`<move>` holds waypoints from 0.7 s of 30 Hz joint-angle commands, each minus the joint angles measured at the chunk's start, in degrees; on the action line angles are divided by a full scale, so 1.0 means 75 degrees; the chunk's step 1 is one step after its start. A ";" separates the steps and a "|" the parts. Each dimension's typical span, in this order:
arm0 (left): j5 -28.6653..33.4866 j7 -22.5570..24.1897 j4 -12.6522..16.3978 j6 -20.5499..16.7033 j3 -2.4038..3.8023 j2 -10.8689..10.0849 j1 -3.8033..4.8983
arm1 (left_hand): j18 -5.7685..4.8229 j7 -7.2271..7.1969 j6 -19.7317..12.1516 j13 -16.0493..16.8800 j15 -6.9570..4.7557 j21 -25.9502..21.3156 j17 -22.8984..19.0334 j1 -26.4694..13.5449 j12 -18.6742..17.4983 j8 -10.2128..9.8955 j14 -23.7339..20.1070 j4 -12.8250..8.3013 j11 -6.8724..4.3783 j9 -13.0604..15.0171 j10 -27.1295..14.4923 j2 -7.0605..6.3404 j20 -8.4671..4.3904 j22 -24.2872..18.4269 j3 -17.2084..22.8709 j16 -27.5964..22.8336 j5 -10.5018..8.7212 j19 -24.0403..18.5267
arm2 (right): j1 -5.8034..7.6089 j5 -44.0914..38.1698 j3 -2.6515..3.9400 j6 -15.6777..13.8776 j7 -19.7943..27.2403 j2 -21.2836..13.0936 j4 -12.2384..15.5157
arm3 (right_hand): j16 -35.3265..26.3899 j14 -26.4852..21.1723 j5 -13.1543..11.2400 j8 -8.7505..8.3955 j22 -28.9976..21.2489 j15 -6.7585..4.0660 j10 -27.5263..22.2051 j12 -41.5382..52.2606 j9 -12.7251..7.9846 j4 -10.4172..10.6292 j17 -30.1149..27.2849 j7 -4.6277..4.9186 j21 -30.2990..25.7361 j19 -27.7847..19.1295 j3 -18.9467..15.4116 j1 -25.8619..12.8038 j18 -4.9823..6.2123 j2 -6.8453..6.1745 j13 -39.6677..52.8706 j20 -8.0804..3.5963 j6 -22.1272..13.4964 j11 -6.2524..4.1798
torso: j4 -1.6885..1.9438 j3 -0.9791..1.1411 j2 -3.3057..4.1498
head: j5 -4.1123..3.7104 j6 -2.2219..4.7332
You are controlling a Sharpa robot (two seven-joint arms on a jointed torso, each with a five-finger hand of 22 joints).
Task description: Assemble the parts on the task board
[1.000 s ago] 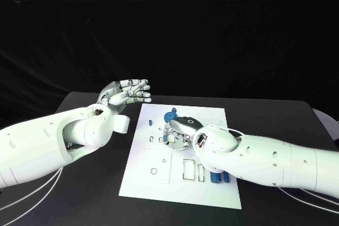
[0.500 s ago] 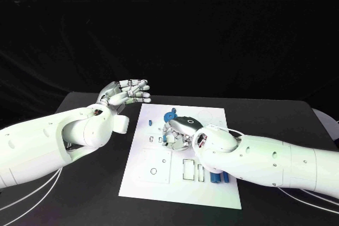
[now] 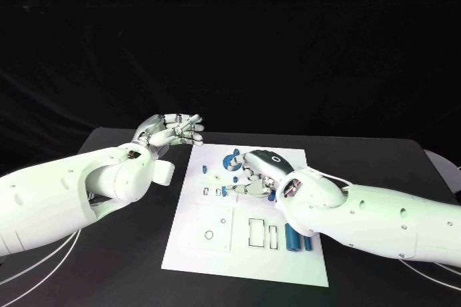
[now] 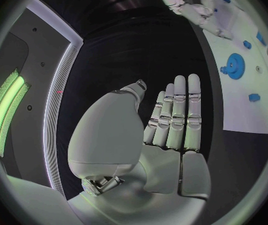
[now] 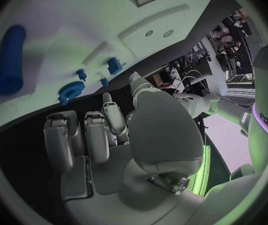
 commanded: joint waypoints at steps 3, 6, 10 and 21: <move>-0.2240 -0.2468 -0.0224 0.1072 0.0005 0.0116 0.0004 | 0.0107 -0.0078 0.0276 0.0124 -0.0148 0.0407 0.0451 -0.0906 0.0215 0.0166 0.0487 0.0007 -0.0126 0.0085 0.0398 0.0132 -0.0152 0.0211 -0.0357 0.0595 -0.0029 0.0228 | 0.0319 0.2366 0.0046 -0.0903 0.1428 -0.0557 0.0179 | -0.0024 0.0615 0.0108 0.0088 0.1732 0.0035 -0.0056 -0.0016 0.0009 -0.0014 0.1216 -0.0037 -0.0124 0.0538 0.0023 0.0081 0.0000 0.0140 -0.0022 0.0022 0.0127 -0.0042 | -0.0059 -0.0001 -0.0123 | 0.0038 0.0039; -0.3413 -0.3444 -0.0341 0.1853 0.0007 0.0183 0.0006 | 0.0120 -0.0197 0.0466 0.0288 -0.0305 0.0825 0.0886 -0.1005 0.0488 0.0340 0.1075 -0.0018 -0.0258 0.0189 0.0692 0.0172 -0.0273 0.0439 -0.0427 0.1321 -0.0009 0.0509 | 0.0562 0.3581 0.0057 -0.0854 0.1740 -0.0898 0.0220 | -0.0035 0.0608 0.0564 0.0123 0.1658 0.0020 -0.0103 -0.0043 0.0002 -0.0027 0.1192 -0.0048 -0.0225 0.0464 0.0034 0.0078 0.0029 0.0229 -0.0053 0.0003 0.0140 -0.0053 | -0.0095 0.0006 -0.0180 | 0.0112 0.0039; -0.4482 -0.4203 -0.0445 0.2347 0.0008 0.0297 0.0010 | 0.0015 -0.0390 0.0435 0.1075 -0.0546 0.2499 0.3520 -0.1268 0.1560 0.0820 0.1817 -0.0050 -0.0497 0.0533 0.0900 0.0208 -0.0582 0.1830 -0.0736 0.4311 -0.0037 0.1000 | 0.0820 0.4468 0.0064 -0.0796 0.1911 -0.1269 0.0255 | -0.0036 0.0608 0.0673 0.0199 0.1646 0.0006 -0.0107 -0.0036 0.0021 -0.0035 0.1192 -0.0067 -0.0244 0.0453 0.0062 0.0103 0.0034 0.0300 -0.0051 -0.0008 0.0195 -0.0070 | -0.0125 0.0032 -0.0239 | 0.0162 0.0009; -0.6281 -0.5673 -0.0799 0.3092 0.0009 0.0754 0.0176 | -0.0641 -0.0839 0.0198 0.5604 -0.0875 0.5874 0.7889 -0.2356 0.6744 0.2954 0.3195 0.0028 -0.0884 0.2025 0.0501 0.0580 -0.0847 0.6508 -0.1619 0.7823 -0.0034 0.2651 | 0.1132 0.4973 0.0063 -0.0376 0.1781 -0.2004 0.0306 | -0.0039 0.0607 0.0875 0.0319 0.1684 -0.0020 -0.0099 -0.0028 0.0051 -0.0027 0.1189 -0.0100 -0.0200 0.0491 0.0065 0.0101 0.0020 0.0314 -0.0054 -0.0033 0.0268 -0.0101 | -0.0169 0.0061 -0.0395 | 0.0268 -0.0111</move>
